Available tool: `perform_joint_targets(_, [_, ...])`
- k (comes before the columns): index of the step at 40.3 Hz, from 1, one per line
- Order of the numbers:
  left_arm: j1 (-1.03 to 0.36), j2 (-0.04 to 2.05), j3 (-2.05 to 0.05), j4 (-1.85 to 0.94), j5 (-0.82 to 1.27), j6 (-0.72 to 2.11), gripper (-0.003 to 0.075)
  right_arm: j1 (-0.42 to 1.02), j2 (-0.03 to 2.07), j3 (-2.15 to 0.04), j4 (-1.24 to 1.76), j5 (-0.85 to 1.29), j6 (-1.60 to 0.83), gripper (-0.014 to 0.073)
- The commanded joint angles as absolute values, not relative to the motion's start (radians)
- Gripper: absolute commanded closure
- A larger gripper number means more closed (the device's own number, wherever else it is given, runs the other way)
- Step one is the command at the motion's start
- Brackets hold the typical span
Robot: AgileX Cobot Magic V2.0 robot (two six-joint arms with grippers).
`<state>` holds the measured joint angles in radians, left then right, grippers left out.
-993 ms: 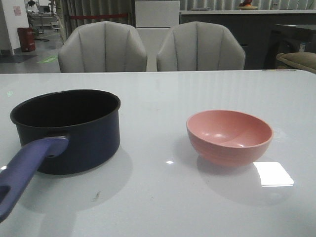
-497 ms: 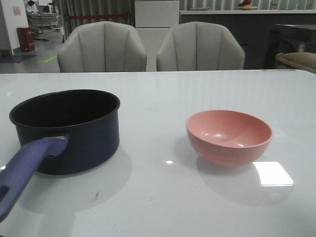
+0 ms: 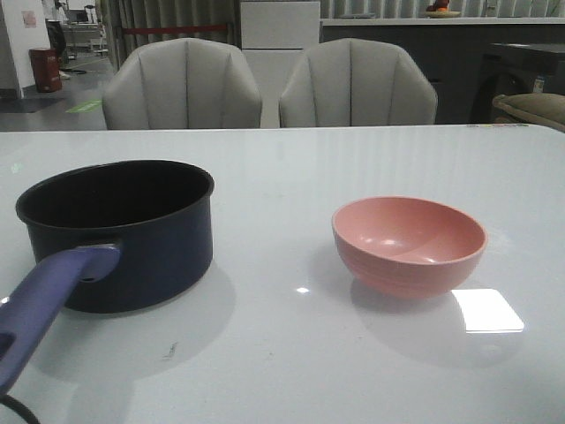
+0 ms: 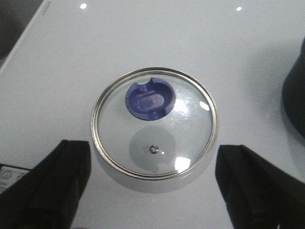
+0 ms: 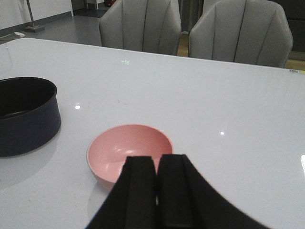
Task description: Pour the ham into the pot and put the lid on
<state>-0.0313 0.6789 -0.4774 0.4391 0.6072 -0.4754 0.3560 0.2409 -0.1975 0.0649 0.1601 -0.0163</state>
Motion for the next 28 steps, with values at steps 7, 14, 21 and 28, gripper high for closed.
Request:
perform_joint_targets(7, [-0.027, 0.989, -0.702, 0.491, 0.732, -0.521, 0.0145, 0.356, 0.246, -0.225, 0.063, 0.070, -0.029, 0.0447])
perform_joint_targets(14, [-0.026, 1.176, -0.823, 0.390, 0.746, -0.521, 0.0145, 0.356, 0.246, -0.225, 0.063, 0.070, -0.029, 0.0447])
perform_joint_targets(21, [0.033, 1.322, -0.910, 0.253, 0.794, -0.517, 0.0145, 0.356, 0.246, -0.225, 0.063, 0.070, -0.029, 0.0447])
perform_joint_targets(28, [0.168, 1.387, -0.963, 0.048, 0.795, -0.311, 0.0146, 0.356, 0.246, -0.225, 0.063, 0.070, -0.029, 0.0447])
